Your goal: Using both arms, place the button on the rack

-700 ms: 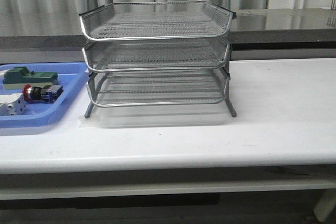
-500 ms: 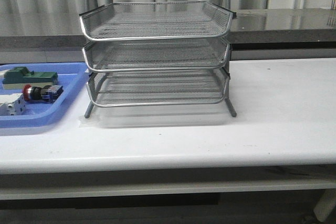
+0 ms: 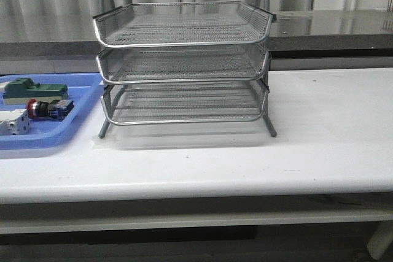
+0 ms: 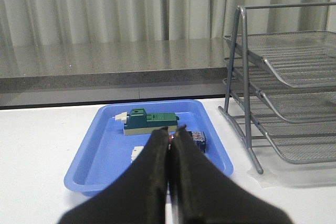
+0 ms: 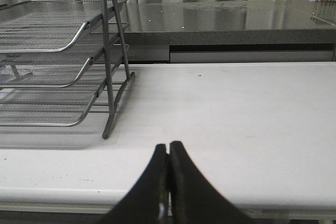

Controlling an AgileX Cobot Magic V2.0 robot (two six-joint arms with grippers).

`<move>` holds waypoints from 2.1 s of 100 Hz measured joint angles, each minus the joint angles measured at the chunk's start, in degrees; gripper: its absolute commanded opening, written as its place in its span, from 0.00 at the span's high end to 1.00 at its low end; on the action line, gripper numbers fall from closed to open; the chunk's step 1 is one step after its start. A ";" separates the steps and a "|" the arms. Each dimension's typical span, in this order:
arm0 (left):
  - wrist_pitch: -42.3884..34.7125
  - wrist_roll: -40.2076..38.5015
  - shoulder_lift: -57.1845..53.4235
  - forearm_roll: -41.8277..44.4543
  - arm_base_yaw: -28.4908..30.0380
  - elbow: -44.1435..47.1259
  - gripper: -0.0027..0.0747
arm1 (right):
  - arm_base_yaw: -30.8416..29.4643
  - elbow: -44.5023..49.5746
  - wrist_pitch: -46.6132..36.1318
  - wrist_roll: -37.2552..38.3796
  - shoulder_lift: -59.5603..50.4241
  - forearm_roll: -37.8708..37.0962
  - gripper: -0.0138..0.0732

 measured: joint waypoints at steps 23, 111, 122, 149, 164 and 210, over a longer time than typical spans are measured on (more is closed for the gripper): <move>0.00 0.00 0.00 0.00 0.00 0.00 0.99 | 0.00 0.00 -2.22 0.15 0.00 0.00 0.92; 0.00 0.00 0.00 0.00 0.00 0.00 0.99 | 0.00 -40.97 31.69 0.02 32.97 9.45 0.92; 0.00 0.00 0.00 0.00 0.00 0.00 0.99 | 0.00 -45.06 33.91 0.02 40.95 14.55 0.92; 0.00 0.00 0.00 0.00 0.00 0.00 0.99 | 0.00 -46.46 33.85 0.12 55.34 27.68 0.92; 0.00 0.00 0.00 0.00 0.00 0.00 0.99 | 0.00 -46.46 32.70 -1.15 61.14 32.22 0.91; 0.00 0.00 0.00 0.00 0.00 0.00 0.99 | 0.00 -46.59 30.60 -12.08 69.75 46.61 0.54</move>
